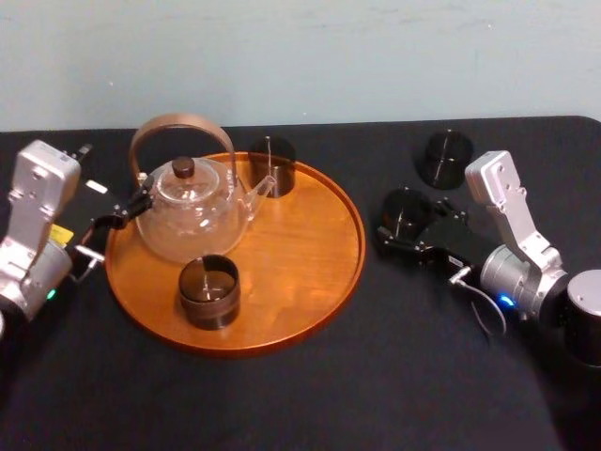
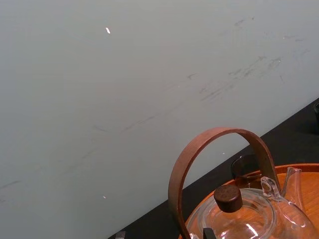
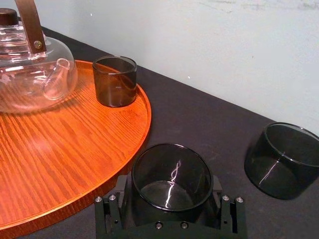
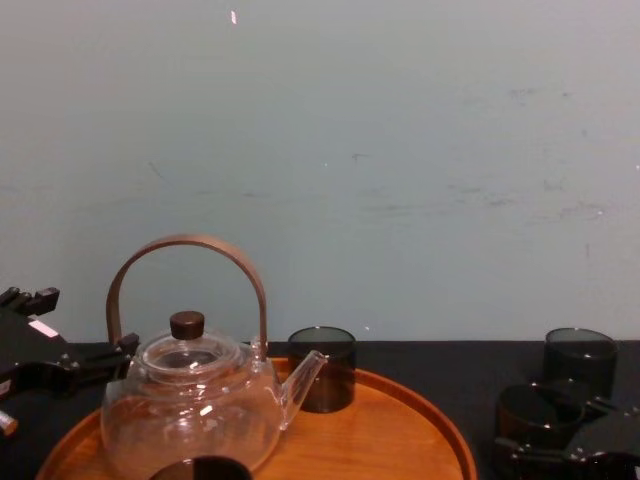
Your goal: Pick up the glass from the table and place it on the tray.
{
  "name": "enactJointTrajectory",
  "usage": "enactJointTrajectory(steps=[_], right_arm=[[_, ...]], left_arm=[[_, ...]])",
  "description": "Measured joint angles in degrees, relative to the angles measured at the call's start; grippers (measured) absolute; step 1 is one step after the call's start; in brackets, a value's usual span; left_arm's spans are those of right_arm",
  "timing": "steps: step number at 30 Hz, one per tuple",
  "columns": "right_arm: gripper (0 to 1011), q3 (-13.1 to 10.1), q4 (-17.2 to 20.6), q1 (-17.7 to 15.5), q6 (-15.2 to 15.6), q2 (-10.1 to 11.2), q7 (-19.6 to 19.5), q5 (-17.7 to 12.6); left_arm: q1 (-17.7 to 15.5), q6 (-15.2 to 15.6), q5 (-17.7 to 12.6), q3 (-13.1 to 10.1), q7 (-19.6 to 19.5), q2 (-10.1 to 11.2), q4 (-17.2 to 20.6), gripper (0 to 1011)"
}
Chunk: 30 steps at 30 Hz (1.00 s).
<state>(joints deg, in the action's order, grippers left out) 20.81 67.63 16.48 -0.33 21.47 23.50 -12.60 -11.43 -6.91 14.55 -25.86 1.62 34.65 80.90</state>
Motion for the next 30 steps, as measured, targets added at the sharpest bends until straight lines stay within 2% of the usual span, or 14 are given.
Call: enactJointTrajectory(steps=[7,12,22,30], right_arm=[[1002,0.06,0.06,-0.03,-0.01,0.07,-0.05,0.00],[918,0.09,0.09,-0.05,-0.04,0.09,-0.08,-0.02],[913,-0.21,0.42,-0.36,-0.02,0.14,0.26,-0.08],[912,-0.66,4.58,-1.90,1.37,1.16,0.57,0.22]], left_arm=[[0.00,0.00,0.00,0.00,0.00,0.00,0.00,1009],[0.00,0.00,0.00,0.00,0.00,0.00,0.00,1009],[0.00,0.00,0.00,0.00,0.00,0.00,0.00,1010],[0.00,0.00,0.00,0.00,0.00,0.00,0.00,1010]])
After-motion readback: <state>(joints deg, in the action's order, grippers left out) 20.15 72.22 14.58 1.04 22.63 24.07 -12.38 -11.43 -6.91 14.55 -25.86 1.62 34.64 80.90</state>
